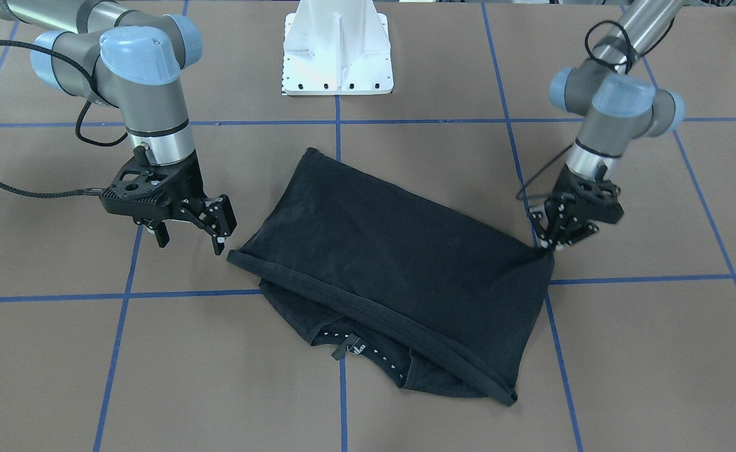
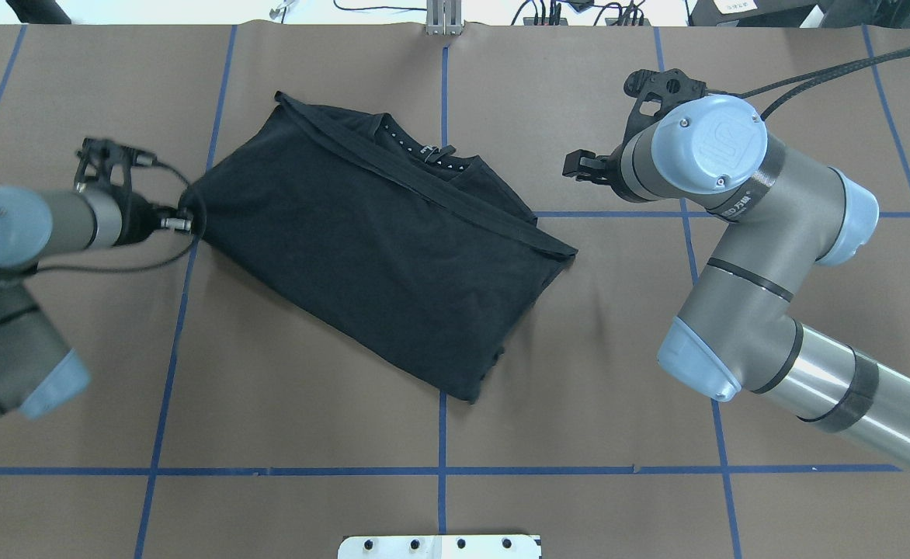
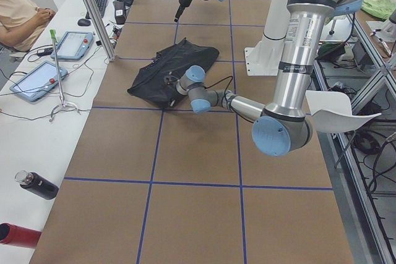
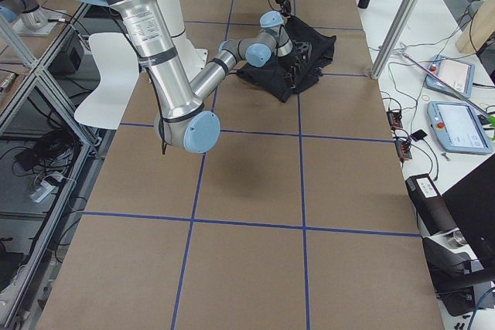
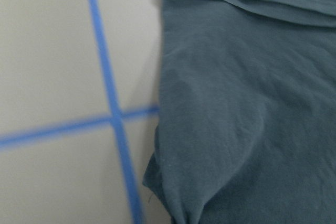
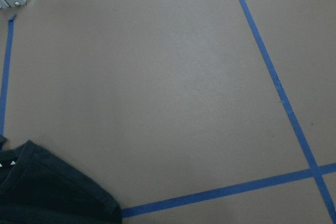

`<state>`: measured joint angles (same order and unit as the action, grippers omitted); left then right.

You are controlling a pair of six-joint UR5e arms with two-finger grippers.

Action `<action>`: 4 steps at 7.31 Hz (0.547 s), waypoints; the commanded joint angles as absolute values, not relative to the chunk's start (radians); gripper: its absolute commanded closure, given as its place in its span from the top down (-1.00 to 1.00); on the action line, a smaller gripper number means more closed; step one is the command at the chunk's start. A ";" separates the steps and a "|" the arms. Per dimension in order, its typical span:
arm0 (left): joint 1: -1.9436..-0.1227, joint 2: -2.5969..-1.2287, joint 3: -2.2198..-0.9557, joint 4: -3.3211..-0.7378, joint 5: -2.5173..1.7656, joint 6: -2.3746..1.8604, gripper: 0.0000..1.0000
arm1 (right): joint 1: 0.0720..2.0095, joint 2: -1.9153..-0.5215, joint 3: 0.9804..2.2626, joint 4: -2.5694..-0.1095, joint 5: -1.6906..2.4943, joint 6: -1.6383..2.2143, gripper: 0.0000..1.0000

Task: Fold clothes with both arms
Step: 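Grasp the folded corner with the left gripper and drag it away from the robot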

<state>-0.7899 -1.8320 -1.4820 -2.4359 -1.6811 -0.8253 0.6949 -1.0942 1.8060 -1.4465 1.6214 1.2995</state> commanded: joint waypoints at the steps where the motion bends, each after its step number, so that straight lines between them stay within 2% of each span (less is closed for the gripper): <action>1: -0.937 -2.116 -1.121 -2.439 -1.686 -0.678 -1.00 | 0.686 -1.092 1.821 -1.447 1.621 1.302 1.00; 2: -0.972 -2.217 -1.000 -2.436 -1.687 -0.639 -1.00 | 0.684 -1.094 1.827 -1.447 1.621 1.302 1.00; 3: -0.998 -2.258 -0.949 -2.437 -1.689 -0.590 -1.00 | 0.683 -1.094 1.828 -1.447 1.621 1.302 1.00; 4: -1.002 -2.255 -0.954 -2.447 -1.697 -0.586 0.98 | 0.678 -1.091 1.827 -1.447 1.621 1.302 1.00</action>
